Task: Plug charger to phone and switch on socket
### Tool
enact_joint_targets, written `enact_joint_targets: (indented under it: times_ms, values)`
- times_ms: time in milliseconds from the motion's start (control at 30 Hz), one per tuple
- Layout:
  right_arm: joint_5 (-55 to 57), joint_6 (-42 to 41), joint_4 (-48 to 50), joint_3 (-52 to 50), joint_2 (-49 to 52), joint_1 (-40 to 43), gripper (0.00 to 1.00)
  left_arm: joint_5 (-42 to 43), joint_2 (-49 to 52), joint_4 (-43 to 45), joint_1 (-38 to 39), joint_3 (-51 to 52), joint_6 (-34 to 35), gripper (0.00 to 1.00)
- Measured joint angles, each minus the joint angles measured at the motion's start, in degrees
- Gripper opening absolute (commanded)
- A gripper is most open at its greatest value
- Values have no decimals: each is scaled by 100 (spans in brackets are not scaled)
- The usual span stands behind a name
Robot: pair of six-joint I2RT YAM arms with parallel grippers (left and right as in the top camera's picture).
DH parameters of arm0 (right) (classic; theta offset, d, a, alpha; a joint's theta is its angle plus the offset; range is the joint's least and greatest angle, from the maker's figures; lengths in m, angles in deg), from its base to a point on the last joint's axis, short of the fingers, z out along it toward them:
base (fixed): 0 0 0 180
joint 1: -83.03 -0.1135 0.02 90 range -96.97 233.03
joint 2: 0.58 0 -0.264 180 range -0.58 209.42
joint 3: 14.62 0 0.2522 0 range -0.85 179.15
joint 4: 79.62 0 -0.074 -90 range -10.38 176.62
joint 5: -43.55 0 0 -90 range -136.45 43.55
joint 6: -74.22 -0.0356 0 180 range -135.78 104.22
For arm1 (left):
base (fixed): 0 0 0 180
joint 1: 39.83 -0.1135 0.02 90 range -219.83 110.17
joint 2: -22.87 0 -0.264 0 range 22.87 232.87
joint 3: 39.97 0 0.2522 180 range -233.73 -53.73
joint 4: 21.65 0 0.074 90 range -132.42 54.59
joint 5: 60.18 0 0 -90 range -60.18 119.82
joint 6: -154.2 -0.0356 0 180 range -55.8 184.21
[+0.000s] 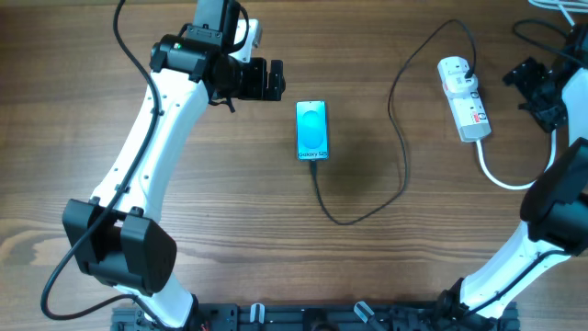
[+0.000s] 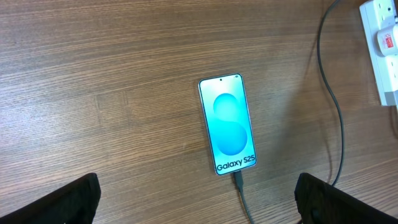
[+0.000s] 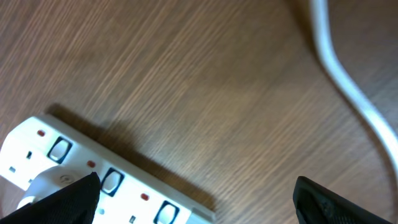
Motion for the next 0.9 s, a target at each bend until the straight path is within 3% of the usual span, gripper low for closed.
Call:
enact_joint_targets:
  times_ms: [400,900]
  values:
    - [-76,-15,101,0,750,-254,100,0,0,-2,0,0,0,100]
    - [-118,-13,107,2,761,-431,100,0,0,-2,0,0,0,100]
